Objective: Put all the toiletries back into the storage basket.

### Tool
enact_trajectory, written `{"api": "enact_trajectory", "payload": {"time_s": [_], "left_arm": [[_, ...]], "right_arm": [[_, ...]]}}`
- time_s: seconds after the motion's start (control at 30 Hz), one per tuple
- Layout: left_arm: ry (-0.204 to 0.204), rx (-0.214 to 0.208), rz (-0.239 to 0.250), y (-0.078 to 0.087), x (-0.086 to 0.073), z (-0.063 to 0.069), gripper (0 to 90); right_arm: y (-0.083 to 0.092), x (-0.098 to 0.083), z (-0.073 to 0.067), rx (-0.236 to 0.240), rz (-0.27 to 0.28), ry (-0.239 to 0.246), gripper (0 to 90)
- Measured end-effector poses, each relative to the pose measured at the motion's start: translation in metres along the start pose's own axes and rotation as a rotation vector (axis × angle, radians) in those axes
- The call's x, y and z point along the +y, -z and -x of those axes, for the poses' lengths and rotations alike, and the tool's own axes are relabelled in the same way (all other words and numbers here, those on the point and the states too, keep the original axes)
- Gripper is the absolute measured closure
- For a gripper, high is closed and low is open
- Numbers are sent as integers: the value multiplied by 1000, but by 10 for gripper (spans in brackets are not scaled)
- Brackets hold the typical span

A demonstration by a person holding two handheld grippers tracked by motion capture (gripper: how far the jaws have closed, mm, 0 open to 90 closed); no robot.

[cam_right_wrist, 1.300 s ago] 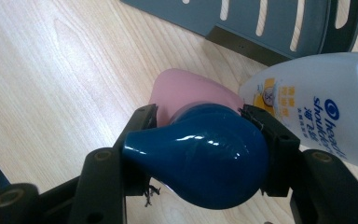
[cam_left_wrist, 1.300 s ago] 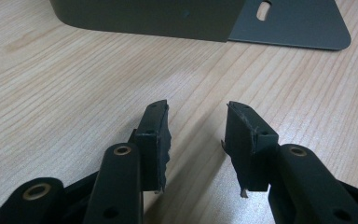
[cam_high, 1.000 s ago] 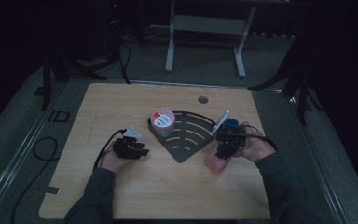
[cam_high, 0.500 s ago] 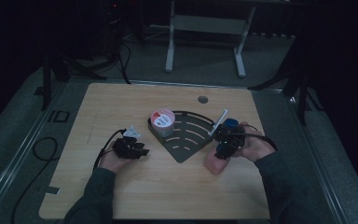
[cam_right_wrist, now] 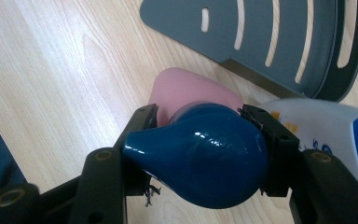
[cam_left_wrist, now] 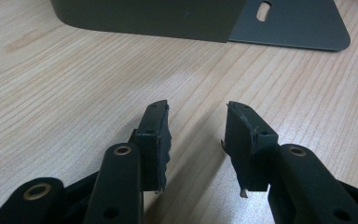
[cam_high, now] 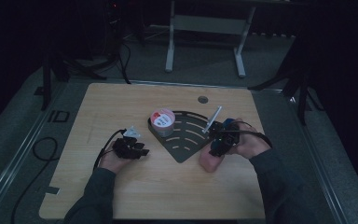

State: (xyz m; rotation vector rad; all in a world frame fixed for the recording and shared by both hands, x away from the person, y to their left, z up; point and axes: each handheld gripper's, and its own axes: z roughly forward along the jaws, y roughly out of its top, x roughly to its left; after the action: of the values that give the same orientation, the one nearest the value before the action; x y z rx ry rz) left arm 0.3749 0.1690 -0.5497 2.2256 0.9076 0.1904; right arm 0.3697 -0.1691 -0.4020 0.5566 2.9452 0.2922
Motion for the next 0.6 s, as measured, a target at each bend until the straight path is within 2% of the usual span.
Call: {"api": "enact_trajectory", "payload": {"time_s": [0.6], "left_arm": [[-4, 1, -4, 0, 0, 0, 595]], "right_arm": [[1, 25, -3, 5, 28, 32, 475]]}}
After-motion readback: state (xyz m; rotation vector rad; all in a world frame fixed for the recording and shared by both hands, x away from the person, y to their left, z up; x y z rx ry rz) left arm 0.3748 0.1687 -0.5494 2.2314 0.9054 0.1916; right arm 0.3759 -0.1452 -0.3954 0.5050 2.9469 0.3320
